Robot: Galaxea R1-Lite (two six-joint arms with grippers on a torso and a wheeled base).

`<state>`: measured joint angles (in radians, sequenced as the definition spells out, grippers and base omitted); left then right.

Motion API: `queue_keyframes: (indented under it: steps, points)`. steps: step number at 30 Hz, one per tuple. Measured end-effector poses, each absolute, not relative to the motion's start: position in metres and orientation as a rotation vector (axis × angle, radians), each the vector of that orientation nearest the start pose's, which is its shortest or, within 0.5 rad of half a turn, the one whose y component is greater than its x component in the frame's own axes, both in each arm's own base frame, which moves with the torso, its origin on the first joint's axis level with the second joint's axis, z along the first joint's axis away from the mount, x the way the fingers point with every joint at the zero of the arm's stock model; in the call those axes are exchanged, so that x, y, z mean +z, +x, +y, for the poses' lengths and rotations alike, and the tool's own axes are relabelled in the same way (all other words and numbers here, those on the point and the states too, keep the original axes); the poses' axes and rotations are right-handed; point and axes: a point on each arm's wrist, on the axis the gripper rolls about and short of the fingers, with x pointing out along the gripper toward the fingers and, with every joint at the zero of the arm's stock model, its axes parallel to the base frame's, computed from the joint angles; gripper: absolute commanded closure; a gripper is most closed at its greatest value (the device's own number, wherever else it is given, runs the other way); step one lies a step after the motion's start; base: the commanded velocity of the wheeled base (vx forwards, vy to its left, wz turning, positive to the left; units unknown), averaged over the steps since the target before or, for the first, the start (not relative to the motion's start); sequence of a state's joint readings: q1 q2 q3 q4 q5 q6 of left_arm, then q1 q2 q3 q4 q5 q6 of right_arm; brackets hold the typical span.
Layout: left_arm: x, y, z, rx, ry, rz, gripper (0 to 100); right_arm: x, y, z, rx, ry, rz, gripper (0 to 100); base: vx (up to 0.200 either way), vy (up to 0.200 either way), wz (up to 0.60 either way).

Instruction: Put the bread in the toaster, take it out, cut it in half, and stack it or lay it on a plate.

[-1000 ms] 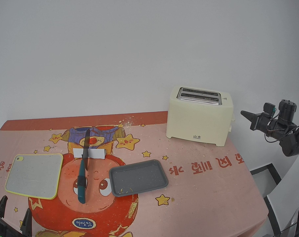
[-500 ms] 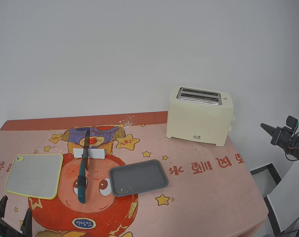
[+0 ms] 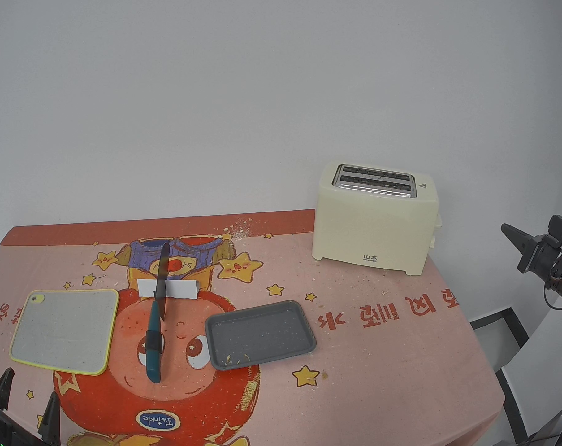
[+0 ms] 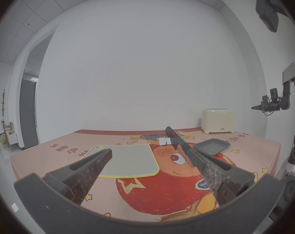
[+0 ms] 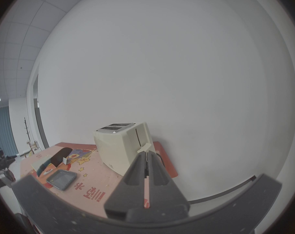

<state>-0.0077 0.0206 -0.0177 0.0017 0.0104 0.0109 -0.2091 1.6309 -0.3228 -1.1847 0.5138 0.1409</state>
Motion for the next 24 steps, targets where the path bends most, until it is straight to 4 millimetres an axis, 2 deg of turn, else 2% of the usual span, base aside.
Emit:
queue_keyframes:
  steps: [24]
  points:
    - [0.0807, -0.0225, 0.0004, 0.003, 0.011, 0.005, 0, 0.1372, 0.2327, -0.0401, 0.261, 0.15, 0.134, 100, 0.0, 0.0, 0.0]
